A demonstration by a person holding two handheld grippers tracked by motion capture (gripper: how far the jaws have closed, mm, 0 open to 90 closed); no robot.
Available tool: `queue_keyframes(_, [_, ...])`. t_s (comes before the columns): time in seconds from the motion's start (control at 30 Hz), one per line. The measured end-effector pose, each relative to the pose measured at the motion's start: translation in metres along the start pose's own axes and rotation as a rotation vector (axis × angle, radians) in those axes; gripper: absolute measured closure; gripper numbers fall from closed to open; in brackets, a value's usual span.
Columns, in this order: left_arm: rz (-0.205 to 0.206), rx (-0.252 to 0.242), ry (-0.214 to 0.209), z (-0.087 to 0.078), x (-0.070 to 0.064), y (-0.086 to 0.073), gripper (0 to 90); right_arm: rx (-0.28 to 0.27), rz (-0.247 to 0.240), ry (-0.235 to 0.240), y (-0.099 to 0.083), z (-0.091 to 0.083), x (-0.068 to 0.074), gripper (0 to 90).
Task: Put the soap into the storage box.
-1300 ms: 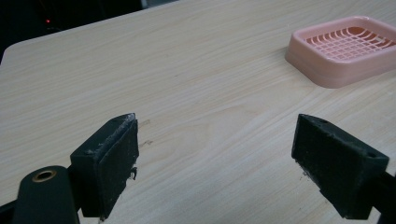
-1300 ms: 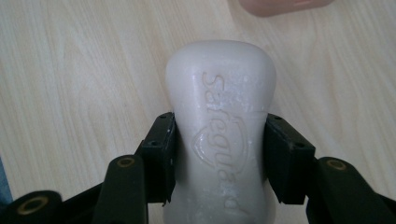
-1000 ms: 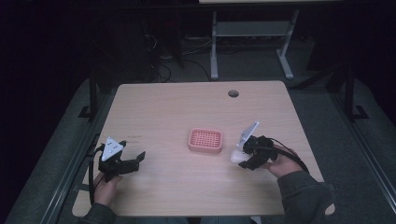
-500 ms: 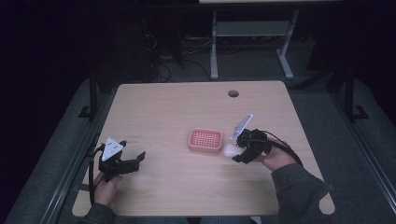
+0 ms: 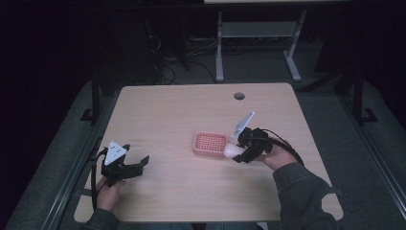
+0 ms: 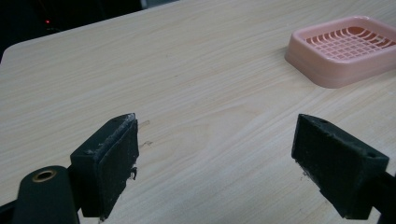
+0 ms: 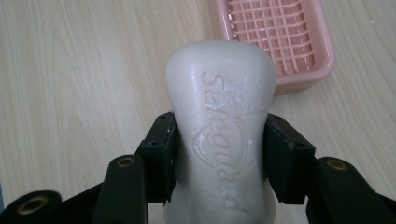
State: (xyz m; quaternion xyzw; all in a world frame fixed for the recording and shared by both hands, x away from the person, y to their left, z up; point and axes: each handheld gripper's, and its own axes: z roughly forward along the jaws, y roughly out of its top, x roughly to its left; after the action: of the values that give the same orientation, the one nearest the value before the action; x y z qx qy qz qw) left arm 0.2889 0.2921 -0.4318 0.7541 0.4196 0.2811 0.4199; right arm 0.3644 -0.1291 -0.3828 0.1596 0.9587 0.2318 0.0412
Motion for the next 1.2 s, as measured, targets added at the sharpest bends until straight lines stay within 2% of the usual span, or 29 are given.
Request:
queue_keyframes(0.33, [0.002,0.000,-0.002,0.000,0.000,0.000,14.1,0.015,-0.017,0.004,0.017,0.002,-0.006,48.8])
queue_keyframes(0.9, [-0.003,-0.004,-0.001,0.000,0.000,0.000,14.1,0.015,-0.024,0.021,0.032,0.009,-0.015,48.8])
queue_keyframes(1.2, [-0.001,-0.001,0.002,0.000,0.000,0.000,14.1,0.035,-0.027,0.023,0.041,0.013,-0.019,48.8])
